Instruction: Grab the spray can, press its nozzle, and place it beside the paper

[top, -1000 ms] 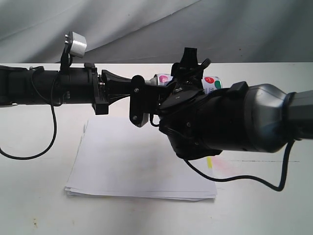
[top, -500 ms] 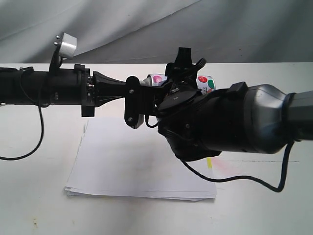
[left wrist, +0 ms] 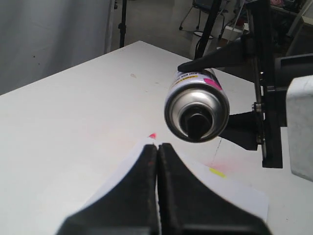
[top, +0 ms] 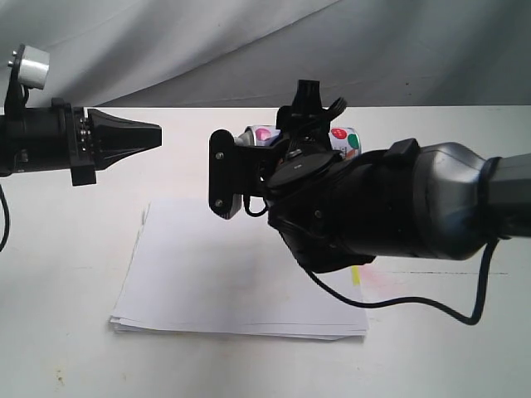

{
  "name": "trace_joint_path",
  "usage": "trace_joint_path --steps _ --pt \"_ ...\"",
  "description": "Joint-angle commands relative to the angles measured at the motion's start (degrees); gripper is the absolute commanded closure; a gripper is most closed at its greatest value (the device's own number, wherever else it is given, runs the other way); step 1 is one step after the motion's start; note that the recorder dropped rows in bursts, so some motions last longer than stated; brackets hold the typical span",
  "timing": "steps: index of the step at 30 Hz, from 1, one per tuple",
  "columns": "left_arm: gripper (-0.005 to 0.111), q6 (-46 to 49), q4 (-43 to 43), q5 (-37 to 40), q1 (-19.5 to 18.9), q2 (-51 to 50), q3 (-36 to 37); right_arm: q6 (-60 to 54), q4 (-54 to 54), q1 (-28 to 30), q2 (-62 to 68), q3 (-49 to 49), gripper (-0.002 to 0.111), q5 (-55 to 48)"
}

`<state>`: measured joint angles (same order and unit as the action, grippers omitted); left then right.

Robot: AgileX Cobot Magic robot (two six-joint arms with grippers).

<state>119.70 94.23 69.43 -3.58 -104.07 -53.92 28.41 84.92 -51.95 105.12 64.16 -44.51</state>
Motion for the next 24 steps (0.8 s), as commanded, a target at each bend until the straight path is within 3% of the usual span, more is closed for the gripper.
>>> trace_joint_path --steps 1,12,18,24 --pt "0.107 0.3 0.1 0.5 -0.1 0.6 0.4 0.2 2.1 -0.1 -0.8 0.6 0.108 -1.0" --pt "0.107 0.3 0.1 0.5 -0.1 0.6 0.4 12.0 0.4 0.0 -5.0 0.6 0.108 -0.9" --pt "0.107 0.3 0.3 0.5 -0.1 0.6 0.4 13.5 -10.3 1.0 -15.1 0.6 0.108 5.2" --pt "0.107 0.3 0.3 0.5 -0.1 0.6 0.4 14.2 -23.9 7.6 -26.2 -1.0 0.108 14.6"
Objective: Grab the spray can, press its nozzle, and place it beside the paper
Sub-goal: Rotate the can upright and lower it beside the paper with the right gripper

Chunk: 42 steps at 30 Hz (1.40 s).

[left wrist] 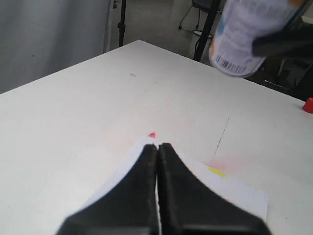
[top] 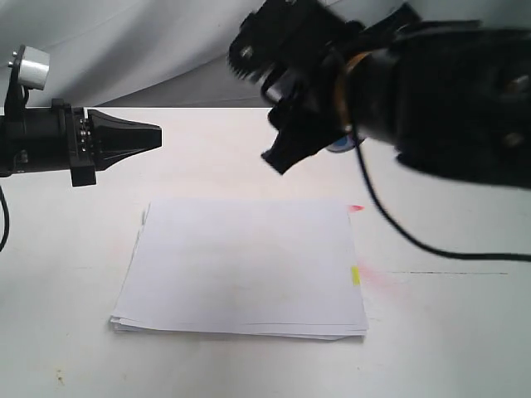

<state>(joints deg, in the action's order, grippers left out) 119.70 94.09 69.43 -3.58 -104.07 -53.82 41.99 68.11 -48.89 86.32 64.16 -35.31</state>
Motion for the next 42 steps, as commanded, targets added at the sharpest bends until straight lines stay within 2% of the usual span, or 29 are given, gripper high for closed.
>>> trace_joint_path --steps 1,10,16,22,26,31,42 --pt "0.107 0.3 0.5 0.5 -0.1 0.6 0.3 0.7 -8.7 5.9 -9.3 -2.1 0.108 7.7" --pt "0.107 0.3 0.5 0.5 -0.1 0.6 0.3 6.1 -11.4 18.1 -17.4 -15.7 0.108 28.4" --pt "0.107 0.3 0.5 0.5 -0.1 0.6 0.3 7.1 -11.9 27.0 -14.1 -22.0 0.108 42.1" --pt "0.107 0.3 0.5 0.5 -0.1 0.6 0.3 3.1 -12.0 34.4 -8.0 -22.4 0.108 53.4" --pt "0.107 0.3 0.5 0.5 -0.1 0.6 0.3 -2.0 -13.6 36.8 -2.9 -22.4 0.108 59.2" --pt "0.107 0.3 0.5 0.5 -0.1 0.6 0.3 -17.3 -24.4 37.0 4.3 -22.4 0.108 63.4" --pt "0.107 0.3 0.5 0.5 -0.1 0.6 0.3 -35.1 -42.3 37.0 21.6 -22.4 0.108 81.2"
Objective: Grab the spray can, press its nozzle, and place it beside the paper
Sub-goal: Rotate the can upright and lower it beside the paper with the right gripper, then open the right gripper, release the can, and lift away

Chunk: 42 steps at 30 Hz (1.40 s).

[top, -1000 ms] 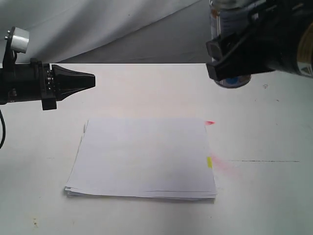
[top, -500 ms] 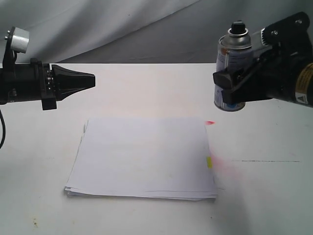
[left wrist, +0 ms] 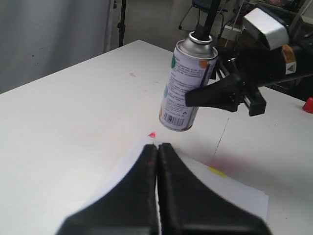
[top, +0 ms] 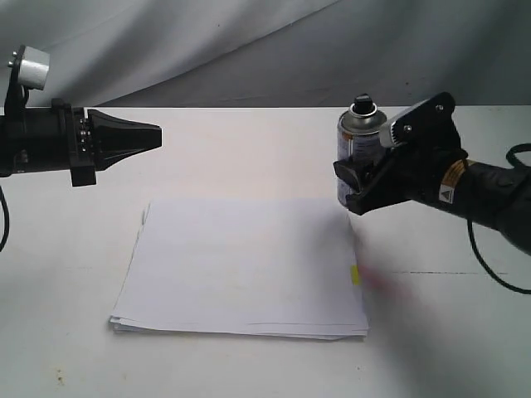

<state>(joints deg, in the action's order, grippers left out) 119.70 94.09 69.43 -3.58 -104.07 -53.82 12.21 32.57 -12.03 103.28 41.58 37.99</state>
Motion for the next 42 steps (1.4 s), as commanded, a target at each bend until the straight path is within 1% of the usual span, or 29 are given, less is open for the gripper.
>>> trace_joint_path --steps 1,2,3,4,6,22,26,42 --pt "0.107 0.3 0.5 0.5 -0.1 0.6 0.3 -6.6 -8.3 0.2 5.4 0.2 0.108 8.4" --pt "0.107 0.3 0.5 0.5 -0.1 0.6 0.3 -9.3 -13.1 0.2 7.1 -0.5 0.108 10.4" --pt "0.107 0.3 0.5 0.5 -0.1 0.6 0.3 -10.1 -14.6 0.2 7.7 -0.9 0.108 11.6" --pt "0.107 0.3 0.5 0.5 -0.1 0.6 0.3 -11.1 -16.6 0.2 8.5 -2.2 0.108 15.2" --pt "0.107 0.3 0.2 0.5 -0.1 0.6 0.3 -11.8 -19.0 0.2 9.1 -3.5 0.108 17.8" --pt "0.107 0.3 -0.3 0.5 -0.1 0.6 0.3 -6.8 -20.1 0.2 9.1 -3.4 0.108 13.9" --pt "0.107 0.3 -0.4 0.5 -0.1 0.6 0.3 -6.2 -20.1 0.2 9.1 -3.4 0.108 10.8" --pt "0.107 0.3 -0.4 0.5 -0.1 0.6 0.3 -6.2 -20.1 0.2 9.1 -3.7 0.108 10.2"
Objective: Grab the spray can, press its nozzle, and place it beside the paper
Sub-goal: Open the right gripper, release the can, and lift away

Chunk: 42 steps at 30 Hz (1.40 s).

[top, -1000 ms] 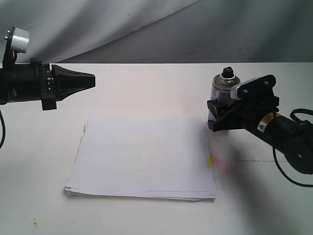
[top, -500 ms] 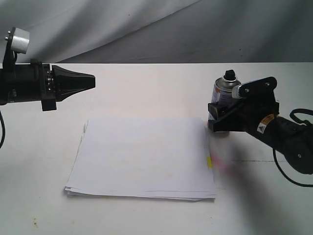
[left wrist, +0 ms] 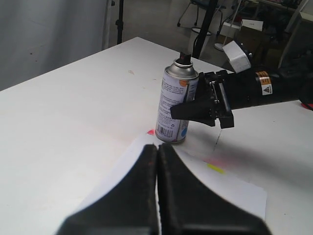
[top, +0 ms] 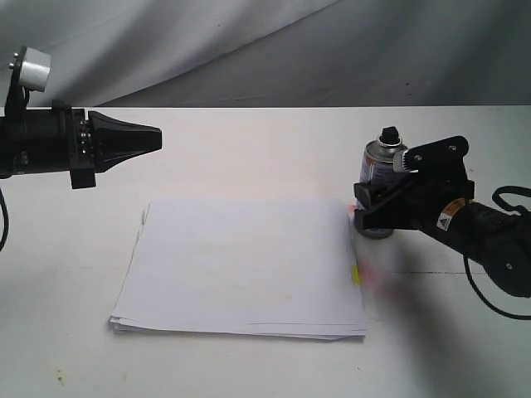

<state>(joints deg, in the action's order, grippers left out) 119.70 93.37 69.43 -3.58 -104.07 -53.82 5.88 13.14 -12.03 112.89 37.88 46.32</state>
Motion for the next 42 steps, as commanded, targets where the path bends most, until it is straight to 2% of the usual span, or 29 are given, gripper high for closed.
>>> trace_joint_path --steps 1,5,8,11,15,17,19,23,27,32,42 --pt "0.107 0.3 0.3 0.5 -0.1 0.6 0.3 0.1 -0.7 0.2 -0.5 0.0 0.108 1.9" --pt "0.107 0.3 0.3 0.5 -0.1 0.6 0.3 0.1 -0.6 0.2 -0.5 0.0 0.107 1.9" --pt "0.107 0.3 0.3 0.5 -0.1 0.6 0.3 0.1 0.0 0.0 -0.5 0.0 0.096 1.9" --pt "0.107 0.3 0.3 0.5 -0.1 0.6 0.3 0.1 0.0 0.0 -0.5 0.0 0.077 1.9" --pt "0.107 0.3 0.3 0.5 -0.1 0.6 0.3 0.1 0.0 0.0 -0.5 0.0 0.045 1.9" --pt "0.107 0.3 0.3 0.5 -0.1 0.6 0.3 0.1 0.0 0.0 -0.5 0.0 0.034 1.9" --pt "0.107 0.3 0.3 0.5 -0.1 0.6 0.3 0.1 0.0 0.0 -0.5 0.0 0.029 1.9" --pt "0.107 0.3 0.3 0.5 -0.1 0.6 0.3 -1.1 -0.1 0.0 -0.5 0.0 0.024 1.9" --pt "0.107 0.3 0.3 0.5 -0.1 0.6 0.3 -1.4 -0.2 0.0 -1.5 0.0 0.023 2.0" --pt "0.107 0.3 0.3 0.5 -0.1 0.6 0.3 -0.7 -0.2 0.0 -9.1 0.0 0.024 -1.1" --pt "0.107 0.3 0.3 0.5 -0.1 0.6 0.3 5.2 -0.7 -0.4 -40.1 0.0 0.024 -26.9"
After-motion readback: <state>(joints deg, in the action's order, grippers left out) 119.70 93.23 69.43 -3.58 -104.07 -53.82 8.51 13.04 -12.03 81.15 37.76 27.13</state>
